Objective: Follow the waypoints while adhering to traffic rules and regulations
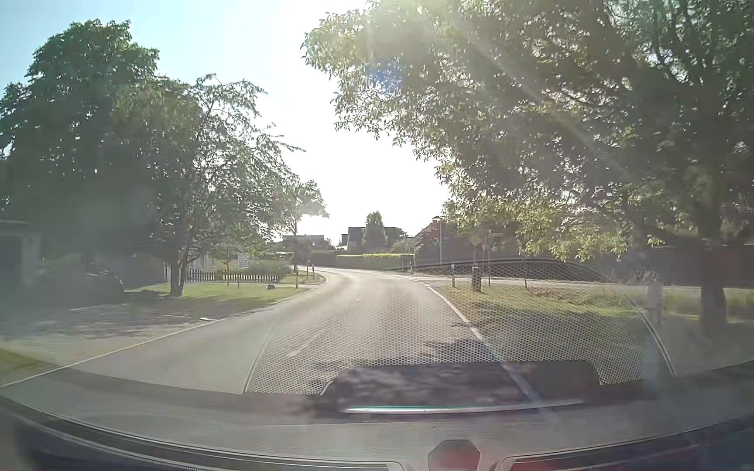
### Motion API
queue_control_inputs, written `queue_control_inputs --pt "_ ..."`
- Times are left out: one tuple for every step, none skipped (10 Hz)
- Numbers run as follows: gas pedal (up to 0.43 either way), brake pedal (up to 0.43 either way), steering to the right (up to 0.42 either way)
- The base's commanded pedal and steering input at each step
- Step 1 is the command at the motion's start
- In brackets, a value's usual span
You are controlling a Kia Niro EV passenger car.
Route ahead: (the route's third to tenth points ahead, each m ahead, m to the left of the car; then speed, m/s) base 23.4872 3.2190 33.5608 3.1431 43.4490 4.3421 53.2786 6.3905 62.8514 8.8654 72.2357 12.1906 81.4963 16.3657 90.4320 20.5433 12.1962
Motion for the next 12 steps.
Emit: queue_control_inputs --pt "0.189 0.006 -0.008" --pt "0.189 0.006 -0.008" --pt "0.189 0.006 -0.007" --pt "0.189 0.006 -0.006" --pt "0.189 0.006 -0.006" --pt "0.189 0.006 -0.006" --pt "0.177 0.006 -0.006" --pt "0.177 0.006 -0.006" --pt "0.177 0.006 -0.006" --pt "0.177 0.006 -0.006" --pt "0.177 0.006 -0.006" --pt "0.177 0.006 -0.006"
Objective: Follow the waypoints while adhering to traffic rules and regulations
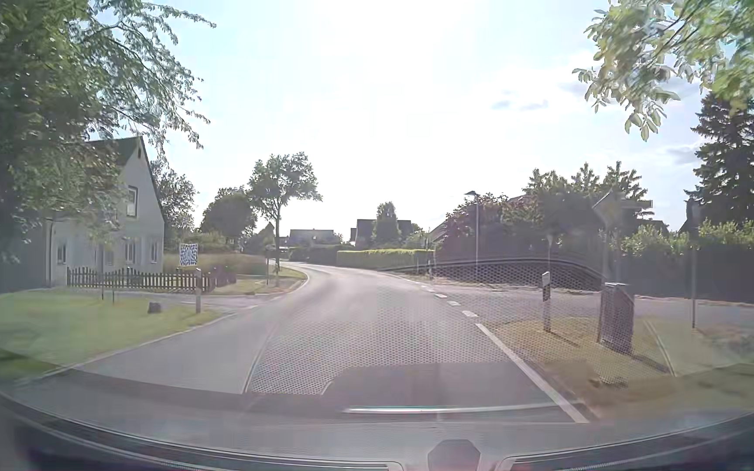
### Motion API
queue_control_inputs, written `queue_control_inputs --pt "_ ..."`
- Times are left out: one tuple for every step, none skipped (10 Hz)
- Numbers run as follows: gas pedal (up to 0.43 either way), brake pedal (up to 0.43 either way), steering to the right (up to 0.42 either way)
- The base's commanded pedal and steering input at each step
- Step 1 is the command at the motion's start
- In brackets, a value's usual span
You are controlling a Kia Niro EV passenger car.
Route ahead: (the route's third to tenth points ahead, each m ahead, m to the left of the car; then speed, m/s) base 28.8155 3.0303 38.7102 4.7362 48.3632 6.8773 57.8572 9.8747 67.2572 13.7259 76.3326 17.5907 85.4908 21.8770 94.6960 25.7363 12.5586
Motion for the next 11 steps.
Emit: queue_control_inputs --pt "0.177 0.006 -0.006" --pt "0.177 0.006 -0.006" --pt "0.169 0.006 -0.006" --pt "0.169 0.006 -0.006" --pt "0.169 0.006 -0.006" --pt "0.169 0.006 -0.006" --pt "0.169 0.006 -0.006" --pt "0.169 0.006 -0.006" --pt "0.157 0.006 -0.008" --pt "0.150 0.006 -0.012" --pt "0.150 0.006 -0.013"
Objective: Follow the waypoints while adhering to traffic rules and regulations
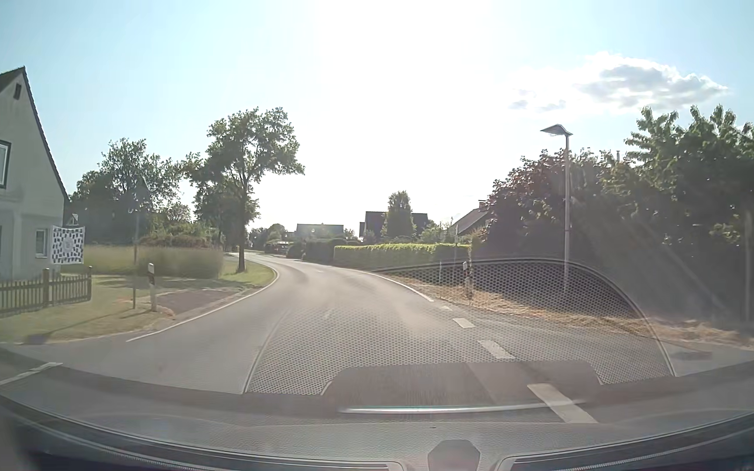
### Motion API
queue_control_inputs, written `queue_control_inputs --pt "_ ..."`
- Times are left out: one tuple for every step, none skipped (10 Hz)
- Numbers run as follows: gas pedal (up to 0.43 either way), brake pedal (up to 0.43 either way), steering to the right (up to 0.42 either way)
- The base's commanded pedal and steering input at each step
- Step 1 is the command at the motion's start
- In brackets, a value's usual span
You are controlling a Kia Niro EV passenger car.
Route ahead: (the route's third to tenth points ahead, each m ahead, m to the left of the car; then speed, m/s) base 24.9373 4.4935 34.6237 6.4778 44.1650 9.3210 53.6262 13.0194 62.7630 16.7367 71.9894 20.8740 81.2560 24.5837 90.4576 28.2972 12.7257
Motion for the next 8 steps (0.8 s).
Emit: queue_control_inputs --pt "0.118 0.006 -0.015" --pt "0.110 0.006 -0.018" --pt "0.110 0.006 -0.022" --pt "0.110 0.006 -0.025" --pt "0.110 0.006 -0.029" --pt "0.110 0.006 -0.032" --pt "0.098 0.006 -0.035" --pt "0.098 0.006 -0.037"
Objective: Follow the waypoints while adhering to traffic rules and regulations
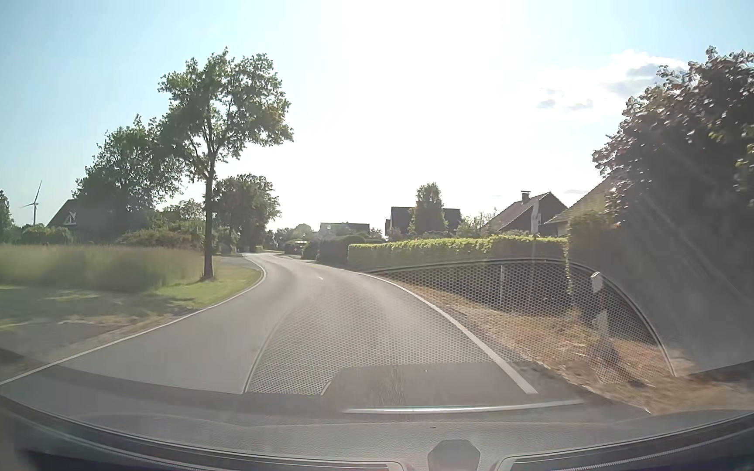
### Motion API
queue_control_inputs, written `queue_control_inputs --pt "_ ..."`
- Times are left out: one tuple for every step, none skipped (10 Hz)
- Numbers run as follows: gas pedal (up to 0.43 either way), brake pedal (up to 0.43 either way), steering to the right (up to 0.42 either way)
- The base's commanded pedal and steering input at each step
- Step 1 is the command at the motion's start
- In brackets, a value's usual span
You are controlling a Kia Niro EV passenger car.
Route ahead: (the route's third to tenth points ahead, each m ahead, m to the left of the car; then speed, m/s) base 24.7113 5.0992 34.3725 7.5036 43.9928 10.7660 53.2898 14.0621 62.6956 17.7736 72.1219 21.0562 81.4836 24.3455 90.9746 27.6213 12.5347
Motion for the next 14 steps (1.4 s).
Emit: queue_control_inputs --pt "0.098 0.006 -0.037" --pt "0.098 0.006 -0.037" --pt "0.098 0.006 -0.036" --pt "0.098 0.006 -0.033" --pt "0.098 0.006 -0.033" --pt "0.098 0.006 -0.034" --pt "0.110 0.006 -0.032" --pt "0.110 0.006 -0.031" --pt "0.110 0.006 -0.031" --pt "0.110 0.006 -0.032" --pt "0.110 0.006 -0.034" --pt "0.110 0.006 -0.034" --pt "0.110 0.006 -0.038" --pt "0.110 0.006 -0.043"
